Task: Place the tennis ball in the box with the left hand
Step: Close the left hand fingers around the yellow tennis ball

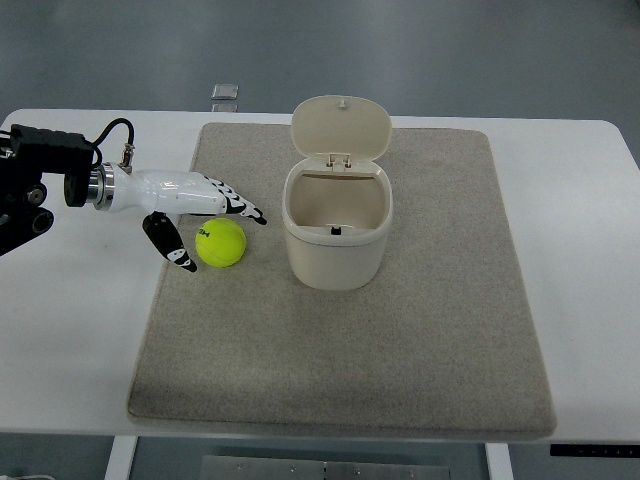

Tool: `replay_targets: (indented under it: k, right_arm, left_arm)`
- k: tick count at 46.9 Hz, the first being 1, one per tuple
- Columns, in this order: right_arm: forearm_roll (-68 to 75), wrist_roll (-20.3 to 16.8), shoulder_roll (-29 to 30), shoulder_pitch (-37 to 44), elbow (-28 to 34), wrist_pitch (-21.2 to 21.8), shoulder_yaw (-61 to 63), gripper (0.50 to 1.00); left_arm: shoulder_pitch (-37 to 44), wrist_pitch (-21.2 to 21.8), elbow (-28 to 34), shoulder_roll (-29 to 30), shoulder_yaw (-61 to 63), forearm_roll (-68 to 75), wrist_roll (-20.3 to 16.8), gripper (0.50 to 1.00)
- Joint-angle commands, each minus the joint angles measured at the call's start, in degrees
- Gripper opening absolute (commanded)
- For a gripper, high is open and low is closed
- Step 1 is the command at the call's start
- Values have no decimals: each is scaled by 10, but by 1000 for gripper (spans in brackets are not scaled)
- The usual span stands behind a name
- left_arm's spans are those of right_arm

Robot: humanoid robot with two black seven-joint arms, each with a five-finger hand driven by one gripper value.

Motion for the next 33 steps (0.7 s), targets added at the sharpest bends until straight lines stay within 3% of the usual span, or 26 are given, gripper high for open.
replay_targets:
  k: [1,14,27,33]
  right_arm:
    - [0,0,0,0,0,0,-1,901]
    - [0,0,0,0,0,0,0,901]
    - [0,0,0,0,0,0,0,901]
    - [0,0,0,0,0,0,0,901]
  left_arm:
    - [1,0,0,-3,0,18,0,936]
    - [3,1,4,-7,0,27,2,930]
    - [3,2,5,-8,0,27,2,857]
    - [4,14,5,-8,0,28,2,853]
